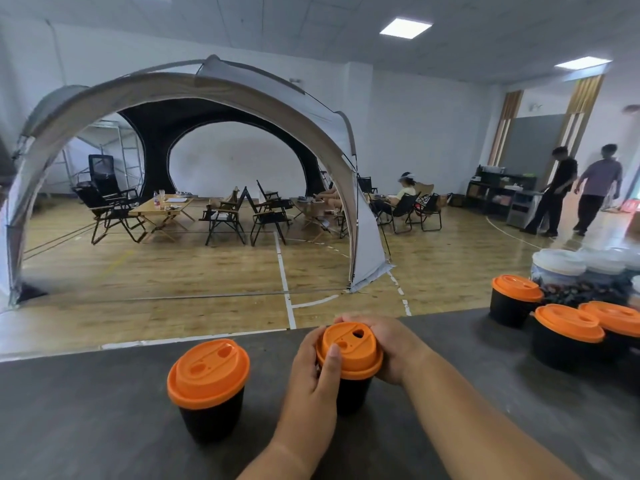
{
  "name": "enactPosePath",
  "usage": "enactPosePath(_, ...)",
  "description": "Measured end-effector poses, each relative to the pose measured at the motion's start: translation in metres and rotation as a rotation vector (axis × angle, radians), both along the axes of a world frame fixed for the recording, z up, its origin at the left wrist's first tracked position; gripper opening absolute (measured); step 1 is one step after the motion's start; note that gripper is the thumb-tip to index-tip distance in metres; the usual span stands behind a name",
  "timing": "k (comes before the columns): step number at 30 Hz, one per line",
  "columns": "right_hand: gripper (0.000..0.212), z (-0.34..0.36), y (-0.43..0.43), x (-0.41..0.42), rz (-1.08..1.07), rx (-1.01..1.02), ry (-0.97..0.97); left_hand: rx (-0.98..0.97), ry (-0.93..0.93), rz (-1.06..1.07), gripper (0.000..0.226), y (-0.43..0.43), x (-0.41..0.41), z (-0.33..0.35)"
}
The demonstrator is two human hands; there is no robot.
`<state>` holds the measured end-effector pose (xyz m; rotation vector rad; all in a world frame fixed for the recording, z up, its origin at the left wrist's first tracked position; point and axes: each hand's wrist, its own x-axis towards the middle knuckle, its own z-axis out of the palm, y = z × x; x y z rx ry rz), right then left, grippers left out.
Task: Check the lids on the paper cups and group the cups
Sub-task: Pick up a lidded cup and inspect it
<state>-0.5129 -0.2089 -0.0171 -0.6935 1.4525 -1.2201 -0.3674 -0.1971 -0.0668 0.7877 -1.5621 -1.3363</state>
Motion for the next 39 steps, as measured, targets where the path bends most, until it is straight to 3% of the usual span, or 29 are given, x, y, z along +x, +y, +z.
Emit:
enactPosePath(8,0.031,-0.018,0.015,0.004,-0.153,-0.086,0.085,0.003,-0.021,0.014,0.027,-0.002,-0.002,-0.004)
enactPosePath(19,0.030,-0.029,0.040,0.024,-0.289,-0.254,0.344,-0.009,-0.044,0.027,0.032,0.002,-0.001,0.001)
enactPosePath(29,0.048,-0.039,0.059,0.050,-0.230,-0.287,0.444,-0.010,-0.027,0.035,0.044,0.004,0.002,0.002)
enactPosePath(33,0.052,-0.039,0.061,0.054,-0.211,-0.317,0.442,-0.004,-0.031,0.051,0.059,0.004,0.004,0.003)
enactPosePath(39,0.071,-0.046,0.064,0.060,-0.150,-0.376,0.484,0.012,-0.004,0.065,0.049,0.005,0.005,0.005)
